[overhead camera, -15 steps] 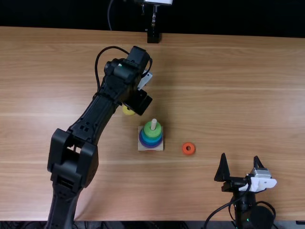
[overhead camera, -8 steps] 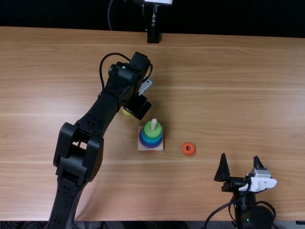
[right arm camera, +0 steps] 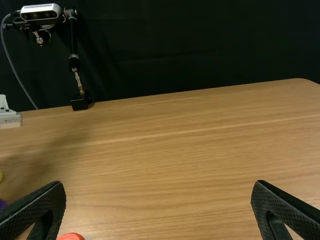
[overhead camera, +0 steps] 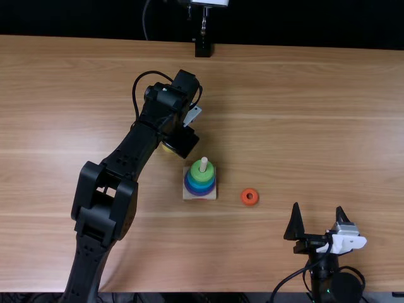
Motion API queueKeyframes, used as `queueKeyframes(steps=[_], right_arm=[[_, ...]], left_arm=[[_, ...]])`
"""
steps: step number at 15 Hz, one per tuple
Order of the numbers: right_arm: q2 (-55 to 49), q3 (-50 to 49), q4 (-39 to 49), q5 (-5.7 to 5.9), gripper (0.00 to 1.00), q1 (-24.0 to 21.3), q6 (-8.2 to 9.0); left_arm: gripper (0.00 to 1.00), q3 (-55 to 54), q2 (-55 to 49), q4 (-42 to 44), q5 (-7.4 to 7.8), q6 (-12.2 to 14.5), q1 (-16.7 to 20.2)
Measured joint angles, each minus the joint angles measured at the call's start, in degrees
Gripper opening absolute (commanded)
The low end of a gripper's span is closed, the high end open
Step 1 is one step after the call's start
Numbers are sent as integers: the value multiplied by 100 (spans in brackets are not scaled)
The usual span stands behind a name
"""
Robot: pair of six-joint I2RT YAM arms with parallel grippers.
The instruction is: Build the Hanoi tower: stack the rings onto the peg from bottom to top in this color order: purple, dark blue, light blue, dark green, light green, yellow, orange.
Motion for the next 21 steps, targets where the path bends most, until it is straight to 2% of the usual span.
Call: queueKeyframes(steps=[7,10,14,15,16,17,21], right_arm=[[0,0,0,0,100,0,-2],[0,0,-4,0,100,0,0],[0,0,0,-2,100,0,-2],[0,0,0,0,100,0,-2],[0,0,0,0,100,0,-2],[0,0,2,-2,100,0,-2],[0,0,-4,0,100,0,-2]], left_arm=[[61,-308,24,2,24,0,2],[64,-308,33,492,70,0,2],[58,-308,37,511,136,-2,2],[48,-308,37,501,140,2,2],[28,-308,37,496,153,-2,2],[2,-308,39,494,157,-2,2],[0,-308,39,466,157,-2,11]])
